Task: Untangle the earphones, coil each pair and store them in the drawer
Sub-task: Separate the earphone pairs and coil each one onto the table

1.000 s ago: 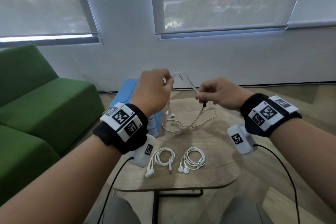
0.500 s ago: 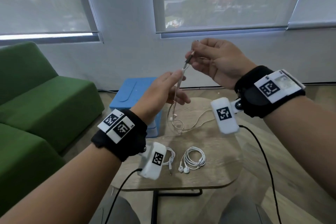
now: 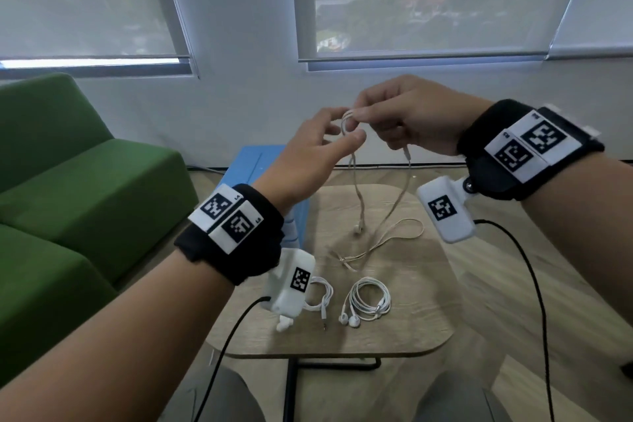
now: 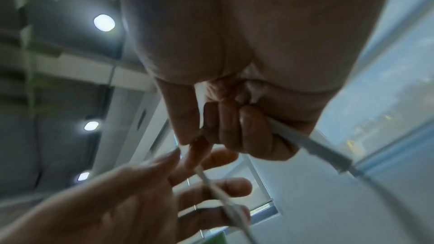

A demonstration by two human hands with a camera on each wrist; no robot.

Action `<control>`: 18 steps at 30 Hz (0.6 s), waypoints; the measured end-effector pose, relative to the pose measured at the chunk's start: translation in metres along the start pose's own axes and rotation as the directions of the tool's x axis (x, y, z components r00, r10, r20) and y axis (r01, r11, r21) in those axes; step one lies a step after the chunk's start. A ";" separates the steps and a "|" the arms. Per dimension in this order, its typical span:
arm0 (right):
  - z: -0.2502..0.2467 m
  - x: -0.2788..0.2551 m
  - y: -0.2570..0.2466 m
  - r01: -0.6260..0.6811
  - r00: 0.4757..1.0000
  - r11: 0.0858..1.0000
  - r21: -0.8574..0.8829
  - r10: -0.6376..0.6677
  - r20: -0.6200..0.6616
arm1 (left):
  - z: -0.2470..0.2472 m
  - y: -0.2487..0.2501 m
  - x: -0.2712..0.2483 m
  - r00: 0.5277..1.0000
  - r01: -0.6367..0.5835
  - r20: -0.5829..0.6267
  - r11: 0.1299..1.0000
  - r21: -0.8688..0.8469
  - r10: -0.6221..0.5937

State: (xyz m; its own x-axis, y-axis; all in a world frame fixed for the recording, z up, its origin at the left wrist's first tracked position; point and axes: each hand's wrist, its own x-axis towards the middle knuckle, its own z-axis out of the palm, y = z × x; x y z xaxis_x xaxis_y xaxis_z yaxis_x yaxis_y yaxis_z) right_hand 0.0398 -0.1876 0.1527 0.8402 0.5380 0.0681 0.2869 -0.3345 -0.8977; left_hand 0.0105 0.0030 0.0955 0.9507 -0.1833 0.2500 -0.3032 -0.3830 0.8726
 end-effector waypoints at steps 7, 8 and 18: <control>-0.015 0.006 -0.023 0.111 0.992 0.760 -0.640 -0.119 0.031 | -0.007 -0.004 0.000 0.992 0.076 0.126 0.914 -0.398 -0.027; -0.018 0.007 -0.020 0.106 0.992 0.719 -0.687 -0.119 0.029 | -0.007 -0.006 0.000 0.991 0.112 0.119 0.894 -0.434 -0.066; -0.037 0.005 0.057 0.027 0.989 0.716 -0.698 -0.120 -0.085 | -0.025 -0.006 -0.012 0.980 0.191 0.165 0.769 -0.610 -0.113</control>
State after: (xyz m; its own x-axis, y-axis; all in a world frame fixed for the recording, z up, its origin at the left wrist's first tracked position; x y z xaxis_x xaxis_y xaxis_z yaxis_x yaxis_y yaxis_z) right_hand 0.0773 -0.2329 0.1177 0.8359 0.5062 0.2121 0.5488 -0.7649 -0.3372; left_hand 0.0025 0.0301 0.0976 0.9551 -0.2860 0.0773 -0.0123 0.2226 0.9748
